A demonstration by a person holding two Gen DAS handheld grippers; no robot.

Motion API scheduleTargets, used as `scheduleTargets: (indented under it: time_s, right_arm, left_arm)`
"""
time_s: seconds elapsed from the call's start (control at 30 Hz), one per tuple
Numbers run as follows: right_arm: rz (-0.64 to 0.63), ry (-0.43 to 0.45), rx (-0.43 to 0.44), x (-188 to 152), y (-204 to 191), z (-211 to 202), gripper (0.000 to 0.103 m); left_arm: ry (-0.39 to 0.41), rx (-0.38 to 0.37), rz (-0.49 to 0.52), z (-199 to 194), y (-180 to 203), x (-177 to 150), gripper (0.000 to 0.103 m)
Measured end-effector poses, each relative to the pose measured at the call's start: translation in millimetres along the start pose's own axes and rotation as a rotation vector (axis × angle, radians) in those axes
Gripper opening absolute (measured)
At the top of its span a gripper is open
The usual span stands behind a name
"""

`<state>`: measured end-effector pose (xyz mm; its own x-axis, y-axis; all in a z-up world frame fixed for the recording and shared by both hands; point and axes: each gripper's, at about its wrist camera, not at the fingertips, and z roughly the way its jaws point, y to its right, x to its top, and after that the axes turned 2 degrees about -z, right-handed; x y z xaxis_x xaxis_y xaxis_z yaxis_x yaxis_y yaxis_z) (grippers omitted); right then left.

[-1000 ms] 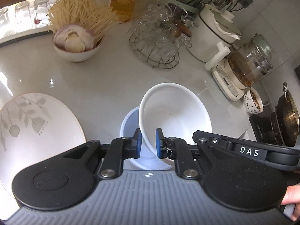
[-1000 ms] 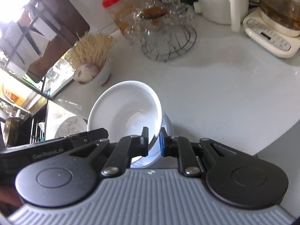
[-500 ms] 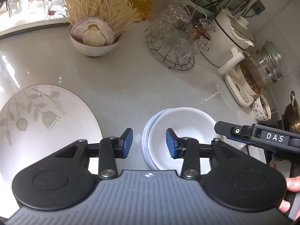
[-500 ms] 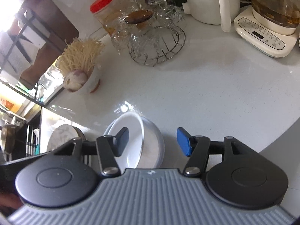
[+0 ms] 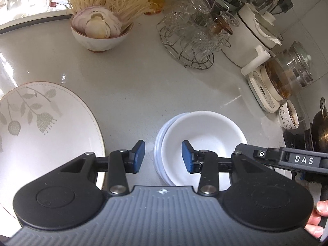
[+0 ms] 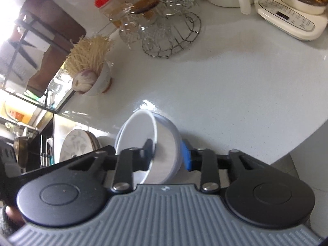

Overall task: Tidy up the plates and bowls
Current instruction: 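Lower the ceramic bowl into the plastic bowls and open both grippers, then close both grippers on the rim of the stacked bowls and lift them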

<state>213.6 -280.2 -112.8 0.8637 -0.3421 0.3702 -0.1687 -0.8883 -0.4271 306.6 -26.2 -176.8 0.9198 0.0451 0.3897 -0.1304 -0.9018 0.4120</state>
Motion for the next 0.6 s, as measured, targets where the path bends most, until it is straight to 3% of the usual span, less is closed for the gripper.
scheduleTargets:
  time_s: [0.1,0.27,0.47,0.5,0.57,0.6]
  right_arm:
    - [-0.030,-0.030,-0.011,5.8,-3.4,11.3,0.013]
    - [-0.032,-0.072,-0.008,10.1,-2.0,26.0,0.012]
    - [-0.004,-0.053,0.010,17.1,6.3,28.3,0.016]
    - [0.005,-0.062,0.010,18.6,9.1,30.7,0.019]
    - [0.022,-0.080,0.021,18.7,14.3,35.9,0.051]
    - [0.024,-0.090,0.028,18.7,16.1,38.5,0.053]
  left_arm:
    - [-0.008,-0.003,-0.030,2.5,-2.2,5.2,0.045]
    - [-0.010,-0.026,-0.045,8.0,-1.0,15.3,0.045]
    - [-0.023,-0.003,-0.052,16.9,1.9,13.5,0.045]
    - [-0.026,0.002,-0.057,18.7,1.9,12.4,0.045]
    - [-0.035,0.011,-0.070,22.4,1.3,10.4,0.045]
    - [-0.038,0.016,-0.075,24.2,1.1,9.3,0.045]
